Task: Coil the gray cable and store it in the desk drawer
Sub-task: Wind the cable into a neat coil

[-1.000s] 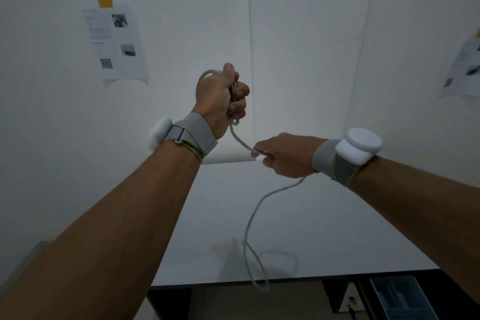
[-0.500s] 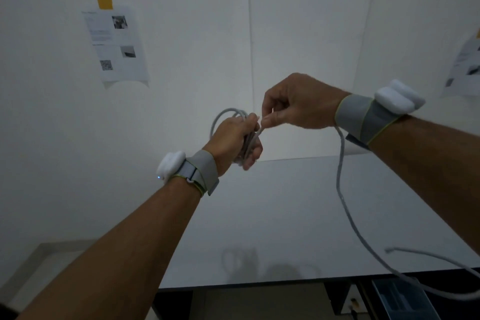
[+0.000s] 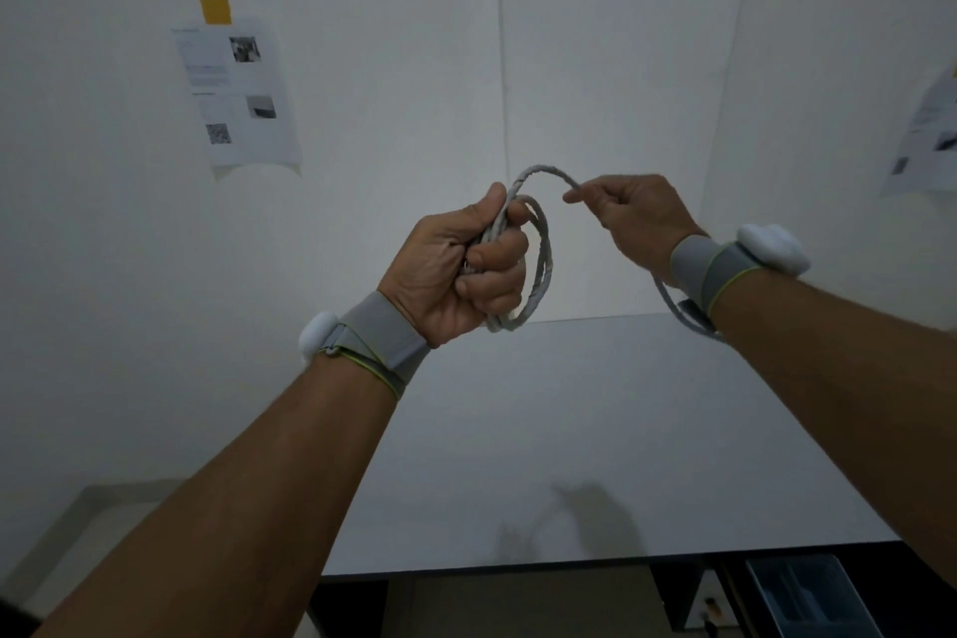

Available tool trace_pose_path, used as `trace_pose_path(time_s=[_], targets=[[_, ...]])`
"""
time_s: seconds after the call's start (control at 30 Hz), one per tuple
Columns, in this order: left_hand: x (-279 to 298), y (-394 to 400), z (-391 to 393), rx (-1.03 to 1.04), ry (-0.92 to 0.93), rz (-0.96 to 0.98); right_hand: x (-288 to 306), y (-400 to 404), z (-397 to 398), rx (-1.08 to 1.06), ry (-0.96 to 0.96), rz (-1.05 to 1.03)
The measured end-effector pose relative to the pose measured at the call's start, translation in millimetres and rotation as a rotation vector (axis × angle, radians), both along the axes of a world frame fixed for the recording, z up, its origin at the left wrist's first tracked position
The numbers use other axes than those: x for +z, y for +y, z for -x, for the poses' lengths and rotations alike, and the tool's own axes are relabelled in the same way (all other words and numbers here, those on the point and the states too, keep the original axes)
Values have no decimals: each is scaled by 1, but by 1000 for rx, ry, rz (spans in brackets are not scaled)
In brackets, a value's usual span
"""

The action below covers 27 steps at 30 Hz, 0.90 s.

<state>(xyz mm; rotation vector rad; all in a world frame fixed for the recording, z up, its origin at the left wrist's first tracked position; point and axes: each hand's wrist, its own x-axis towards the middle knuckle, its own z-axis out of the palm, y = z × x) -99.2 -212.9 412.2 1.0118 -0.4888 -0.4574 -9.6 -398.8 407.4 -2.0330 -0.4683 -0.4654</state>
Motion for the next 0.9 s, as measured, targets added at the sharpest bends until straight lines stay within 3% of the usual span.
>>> trace_pose_path(time_s=[0.07, 0.27, 0.47, 0.57, 0.7, 0.9], targets=[[4, -3, 3, 16, -8, 39, -14, 1, 0, -58, 69, 59], [6, -4, -5, 133, -19, 120, -45, 20, 39, 112, 200, 737], [5, 2, -19, 312, 14, 111, -37, 28, 64, 224, 182, 989], [5, -1, -25, 487, 38, 42, -31, 30, 72, 285, 171, 1025], [0, -7, -28, 724, -35, -218, -13, 25, 77, 356, 124, 963], [-14, -10, -19, 692, -240, -584, 20, 14, 71, 320, -43, 791]])
